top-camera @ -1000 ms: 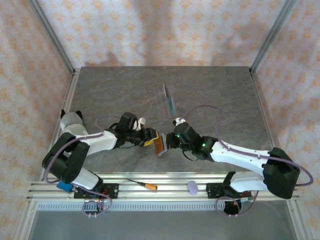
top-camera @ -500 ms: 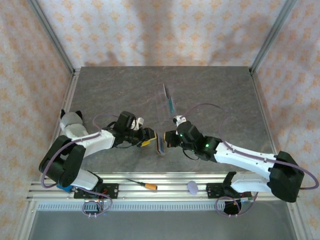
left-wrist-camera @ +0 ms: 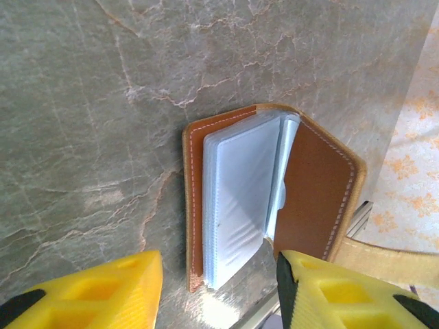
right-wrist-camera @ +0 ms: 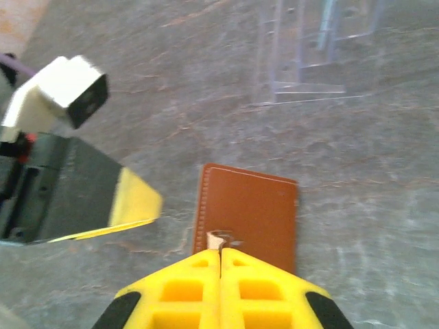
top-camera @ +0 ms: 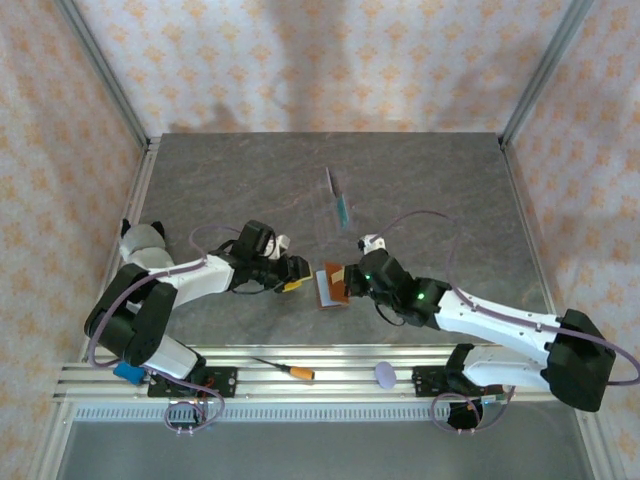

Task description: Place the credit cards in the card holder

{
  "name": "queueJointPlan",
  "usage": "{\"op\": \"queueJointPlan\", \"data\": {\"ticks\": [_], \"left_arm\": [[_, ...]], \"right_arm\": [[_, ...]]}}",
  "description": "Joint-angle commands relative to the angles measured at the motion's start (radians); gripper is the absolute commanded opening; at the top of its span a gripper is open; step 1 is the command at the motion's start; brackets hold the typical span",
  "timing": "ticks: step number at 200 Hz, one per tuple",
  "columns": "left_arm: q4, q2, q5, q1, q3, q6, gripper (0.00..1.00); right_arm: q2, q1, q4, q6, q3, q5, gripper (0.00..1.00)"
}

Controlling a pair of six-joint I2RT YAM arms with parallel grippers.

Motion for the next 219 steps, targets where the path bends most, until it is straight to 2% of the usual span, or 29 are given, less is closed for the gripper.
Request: {"op": "queueJointPlan", "data": {"ticks": [1,40,81,98,113,128,179,219], "left_arm": [[-0.057,-0.003,-0.024,0.008,0.025,0.043,0.47],[-0.077,-0.007,-0.033,0.004,0.034,0.054,0.46],[-0.077,0.017,-0.052,-0.041,0.064,0.057,0.45],[-0.087,0.038,-0.058,-0.062,0.081,0.058,0.46],[-0.063,0.049,-0.065,-0.076,0.079,0.049,0.46],[-0.063,0.065,-0.059,-0.08,0.091,0.051,0.45],[-0.102,0.053,-0.078,-0.087,0.118,0.069,0.45],[-0.122,0.074,-0.087,-0.122,0.179,0.087,0.44]], "right_arm": [[-0.027,-0.019,-0.126,0.023,-0.026,0.109,0.0],[-0.017,-0.098,-0.194,0.054,-0.053,0.059,0.0],[0.045,-0.162,-0.37,0.096,-0.015,0.121,0.0],[0.068,-0.167,-0.407,0.079,0.019,0.105,0.24],[0.072,-0.167,-0.409,0.059,0.039,0.068,0.36],[0.068,-0.167,-0.409,0.05,0.049,0.066,0.43],[0.02,-0.168,-0.48,0.0,0.117,0.104,0.53],[-0.019,-0.171,-0.515,-0.052,0.179,0.078,0.58]]}}
